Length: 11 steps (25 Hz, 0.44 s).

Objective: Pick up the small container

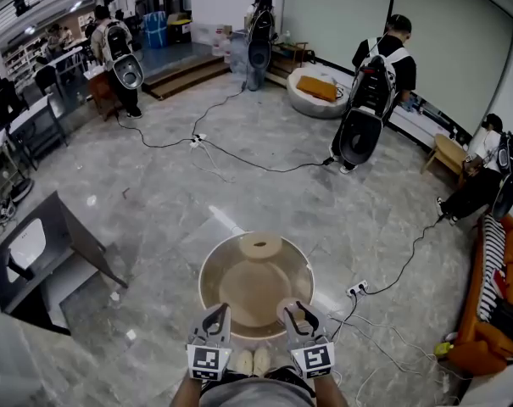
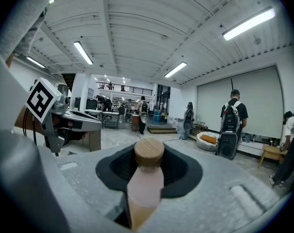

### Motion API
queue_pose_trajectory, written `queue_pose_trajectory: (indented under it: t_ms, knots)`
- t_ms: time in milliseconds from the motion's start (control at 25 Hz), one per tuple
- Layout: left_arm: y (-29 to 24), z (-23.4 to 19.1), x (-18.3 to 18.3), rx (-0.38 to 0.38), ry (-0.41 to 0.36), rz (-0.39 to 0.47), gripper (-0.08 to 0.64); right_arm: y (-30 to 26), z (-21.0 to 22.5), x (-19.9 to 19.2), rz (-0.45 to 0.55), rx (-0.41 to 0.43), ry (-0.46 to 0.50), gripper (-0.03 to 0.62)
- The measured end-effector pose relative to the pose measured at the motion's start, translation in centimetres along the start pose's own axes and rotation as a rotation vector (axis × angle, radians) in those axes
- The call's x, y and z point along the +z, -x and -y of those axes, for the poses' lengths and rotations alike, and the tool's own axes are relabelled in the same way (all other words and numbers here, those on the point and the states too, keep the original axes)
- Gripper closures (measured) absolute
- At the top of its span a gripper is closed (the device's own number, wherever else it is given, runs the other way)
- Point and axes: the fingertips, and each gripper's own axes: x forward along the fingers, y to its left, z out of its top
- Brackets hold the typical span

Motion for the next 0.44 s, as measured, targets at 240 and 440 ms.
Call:
queue_pose_trajectory:
  t_ms: [240,440]
  knots:
    - [-0.24,-0.22,-0.63,-0.008,-0.031,-0.004,0.541,-0.18,0.02,0.02,0.002,-0.001,-0.004,0.471]
    - [-0.43,-0.41,-0.71,-0.009,-0.03,-0.003,0.541,-0.45,0.12,-0.11,0.001,-0.005,-0.001,0.471]
